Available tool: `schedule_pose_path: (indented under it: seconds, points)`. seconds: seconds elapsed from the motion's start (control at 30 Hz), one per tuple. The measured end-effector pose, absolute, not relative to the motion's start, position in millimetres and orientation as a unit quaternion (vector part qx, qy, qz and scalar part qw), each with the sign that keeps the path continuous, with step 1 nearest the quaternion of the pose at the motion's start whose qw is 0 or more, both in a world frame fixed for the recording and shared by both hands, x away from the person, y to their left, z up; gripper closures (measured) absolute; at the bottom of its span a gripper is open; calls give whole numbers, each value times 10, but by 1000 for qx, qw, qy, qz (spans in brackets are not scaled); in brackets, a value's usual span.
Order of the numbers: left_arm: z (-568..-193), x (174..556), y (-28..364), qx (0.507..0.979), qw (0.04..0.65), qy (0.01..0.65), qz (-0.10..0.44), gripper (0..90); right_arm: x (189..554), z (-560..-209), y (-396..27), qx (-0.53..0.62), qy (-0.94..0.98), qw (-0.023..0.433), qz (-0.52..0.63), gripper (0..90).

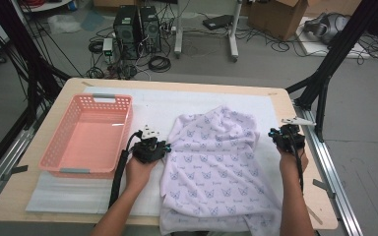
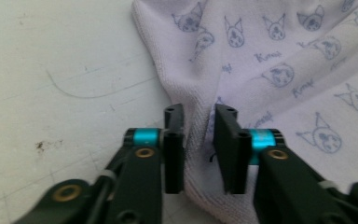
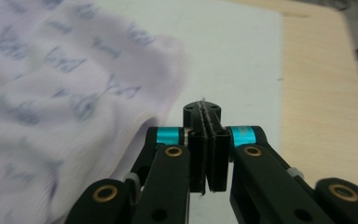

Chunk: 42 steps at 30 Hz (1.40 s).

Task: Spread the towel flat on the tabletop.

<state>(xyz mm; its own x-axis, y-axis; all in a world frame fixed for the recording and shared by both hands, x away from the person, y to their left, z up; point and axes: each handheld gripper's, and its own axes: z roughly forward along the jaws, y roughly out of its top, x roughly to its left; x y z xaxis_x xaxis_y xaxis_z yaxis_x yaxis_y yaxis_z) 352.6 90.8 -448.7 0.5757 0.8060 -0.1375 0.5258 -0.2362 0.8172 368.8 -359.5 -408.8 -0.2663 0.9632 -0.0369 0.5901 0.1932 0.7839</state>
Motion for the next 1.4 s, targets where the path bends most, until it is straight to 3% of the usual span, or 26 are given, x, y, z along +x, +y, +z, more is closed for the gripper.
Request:
schedule_pose_path:
  seconds: [0.07,0.17,0.27,0.33,0.4,0.47,0.5,0.6,0.93,1.0,1.2,1.4]
  points:
    - [-4479,3518,919,768,441,437,161,564,3640,-4163,-3575,529,735,254,339,720]
    - [-4466,3496,941,763,446,436,169,514,3557,-4294,-3536,522,747,215,353,622]
    - [-4457,3487,962,761,452,433,172,485,3491,-4381,-3452,505,753,161,392,566]
    - [-4462,3486,966,760,455,432,173,477,3466,-4423,-3347,497,762,146,389,577]
    - [-4468,3489,967,762,452,431,172,473,3461,-4464,-3229,486,776,161,369,620]
    - [-4471,3490,963,763,451,431,170,473,3462,-4459,-3151,474,784,178,358,828]
    - [-4472,3489,961,762,452,431,170,473,3470,-4458,-3123,459,795,178,355,890]
    - [-4467,3484,968,764,451,429,169,474,3508,-4406,-3101,442,814,189,325,900]
    - [-4465,3457,954,777,449,417,147,472,3519,-4238,-3630,552,718,328,270,900]
    - [-4470,3448,937,783,447,411,136,483,3505,-4248,-3679,562,711,303,295,887]
    - [-4467,3389,876,811,433,376,112,589,3300,-4279,-3610,517,738,267,343,664]
    - [-4492,3351,765,823,409,367,143,511,2997,-4371,-3574,490,753,238,368,541]
